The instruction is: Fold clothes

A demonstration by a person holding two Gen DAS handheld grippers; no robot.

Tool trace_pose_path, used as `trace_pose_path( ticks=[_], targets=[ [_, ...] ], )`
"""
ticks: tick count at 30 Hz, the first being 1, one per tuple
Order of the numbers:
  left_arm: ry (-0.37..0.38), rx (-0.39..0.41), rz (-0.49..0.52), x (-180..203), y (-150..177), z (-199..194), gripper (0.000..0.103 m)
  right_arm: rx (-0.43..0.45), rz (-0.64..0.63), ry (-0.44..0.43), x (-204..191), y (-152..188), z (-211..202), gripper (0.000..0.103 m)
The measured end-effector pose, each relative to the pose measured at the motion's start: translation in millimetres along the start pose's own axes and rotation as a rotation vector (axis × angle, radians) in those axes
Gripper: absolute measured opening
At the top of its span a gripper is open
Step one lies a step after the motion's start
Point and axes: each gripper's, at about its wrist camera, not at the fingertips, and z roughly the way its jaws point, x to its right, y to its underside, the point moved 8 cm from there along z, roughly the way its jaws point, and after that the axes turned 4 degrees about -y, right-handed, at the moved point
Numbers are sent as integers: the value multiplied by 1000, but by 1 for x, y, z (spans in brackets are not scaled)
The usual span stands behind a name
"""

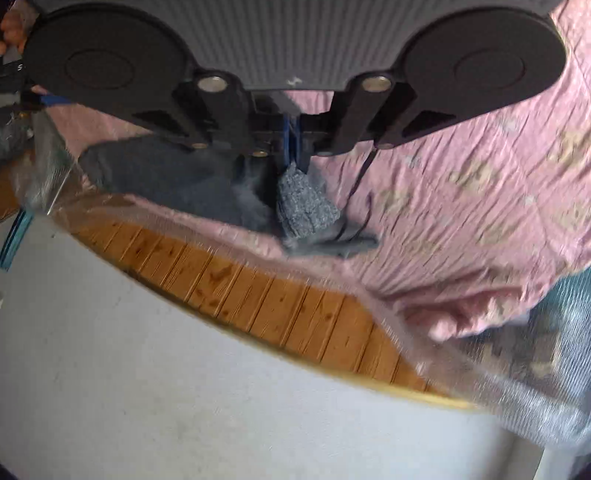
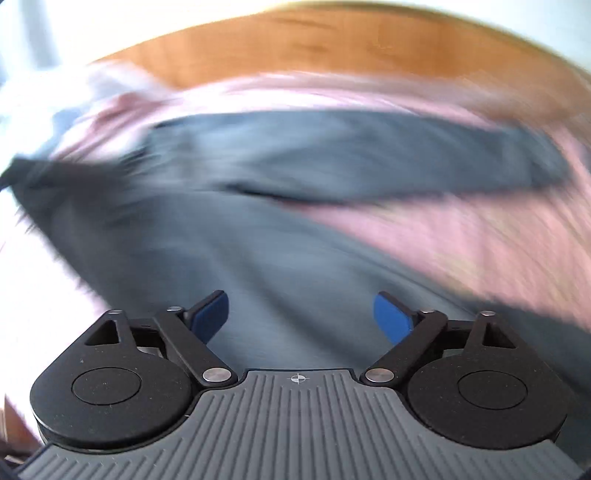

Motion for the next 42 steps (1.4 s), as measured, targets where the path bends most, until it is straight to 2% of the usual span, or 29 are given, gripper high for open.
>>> trace_pose_path(
  ticks=[2, 3, 5, 9, 12, 13, 16, 17, 20, 22, 25, 29, 31, 36, 38, 39, 40, 41, 42],
  targets=[
    [-64, -82, -102, -32, 28, 23, 3, -28, -157, -58, -54, -9, 21, 93],
    [-71, -102, -181, -47, 34, 29, 3, -43, -171, -61, -62, -8, 26, 92],
    [-71, -123, -322, -74, 39, 37, 3, -65, -102, -34, -52, -1, 25, 92],
    [-17, -22, -480, -102, 12, 18, 3, -110, 35, 21, -33, 15, 25, 92],
    [-48, -77, -528, -126, 22, 32, 3, -143, 138, 61, -19, 27, 24, 93],
    [-49, -112, -553, -132, 32, 37, 3, -147, 220, 95, 1, 36, 19, 93],
    [-44, -176, -552, -139, 54, 45, 4, -115, 560, 289, 97, 91, -26, 92],
    [-39, -183, -557, -139, 57, 46, 5, -96, 640, 348, 122, 110, -44, 92],
    [-35, -191, -591, -141, 62, 47, 15, -25, 782, 504, 183, 160, -103, 92],
    [-45, -182, -607, -141, 59, 48, 27, 10, 816, 602, 216, 186, -138, 92],
    [-79, -175, -579, -133, 52, 52, 29, 71, 873, 708, 261, 217, -174, 92],
    [-124, -166, -541, -121, 42, 56, 28, 121, 920, 783, 322, 245, -195, 93],
    [-145, -159, -526, -114, 38, 56, 26, 116, 891, 791, 349, 251, -193, 93],
    [-203, -147, -470, -96, 22, 55, 13, 55, 729, 639, 398, 247, -168, 92],
    [-233, -143, -453, -89, 14, 53, 11, 32, 693, 569, 405, 240, -163, 77],
    [-244, -135, -449, -87, 9, 52, 10, 21, 675, 534, 409, 236, -160, 31],
    [-256, -127, -446, -84, 4, 50, 9, 9, 657, 499, 412, 233, -158, 3],
    [-271, -115, -443, -82, -2, 48, 9, -2, 639, 464, 415, 229, -156, 3],
    [-284, -100, -453, -82, -9, 46, 9, 27, 632, 431, 419, 218, -162, 3]
  ],
)
